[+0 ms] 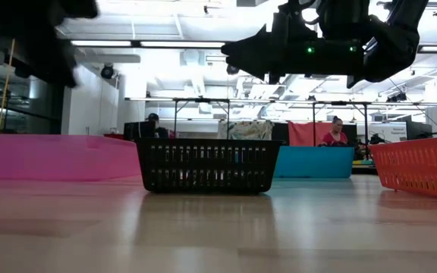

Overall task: Sort Halloween decoration
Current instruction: Put the green skeleton toy into the orange bin

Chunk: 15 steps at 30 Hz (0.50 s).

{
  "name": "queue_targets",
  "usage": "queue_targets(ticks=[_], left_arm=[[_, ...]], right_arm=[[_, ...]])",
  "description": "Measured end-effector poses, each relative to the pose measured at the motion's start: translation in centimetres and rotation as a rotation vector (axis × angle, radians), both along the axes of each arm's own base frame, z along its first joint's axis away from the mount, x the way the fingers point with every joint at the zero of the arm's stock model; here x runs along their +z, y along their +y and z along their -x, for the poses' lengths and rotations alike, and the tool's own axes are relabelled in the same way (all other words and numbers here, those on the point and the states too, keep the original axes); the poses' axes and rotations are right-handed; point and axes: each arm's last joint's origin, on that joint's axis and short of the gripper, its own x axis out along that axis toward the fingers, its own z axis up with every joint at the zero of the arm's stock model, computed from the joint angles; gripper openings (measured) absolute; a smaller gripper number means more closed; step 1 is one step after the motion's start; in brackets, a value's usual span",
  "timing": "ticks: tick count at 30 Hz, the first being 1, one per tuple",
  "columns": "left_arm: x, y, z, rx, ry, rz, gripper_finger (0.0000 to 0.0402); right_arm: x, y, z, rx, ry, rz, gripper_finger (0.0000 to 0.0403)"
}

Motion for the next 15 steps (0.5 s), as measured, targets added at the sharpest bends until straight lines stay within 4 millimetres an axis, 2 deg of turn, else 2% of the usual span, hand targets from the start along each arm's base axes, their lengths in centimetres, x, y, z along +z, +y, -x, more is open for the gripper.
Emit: queue_targets(ticks=[3,5,9,12,15], left_arm=[[-0.6,-3.2,0.5,0.119,0.081,0.165,0.014],[-1.9,-5.2,1.3,0.217,0.167,0.251,0.014],[-5.2,-8.4,4.0,0.398,0.415,0.301,0.014],[-7.0,-9.8,5.8,0.49,0.543,0.271,0.014],[-7.5,-10.0,6.8,0.554,0.565,0.229,0.014]], right_arm=[[0.1,0.0,0.0,-0.001,-0.012,0.001,0.0236],[0.2,0.0,0.0,-0.001,-0.023,0.001,0.0236],[0.5,0.0,0.1,-0.001,-0.048,0.003,0.0236],[0.8,0.0,0.1,-0.003,-0.082,0.017,0.0236],[1.2,0.0,0.2,-0.008,-0.115,0.042,0.0236]])
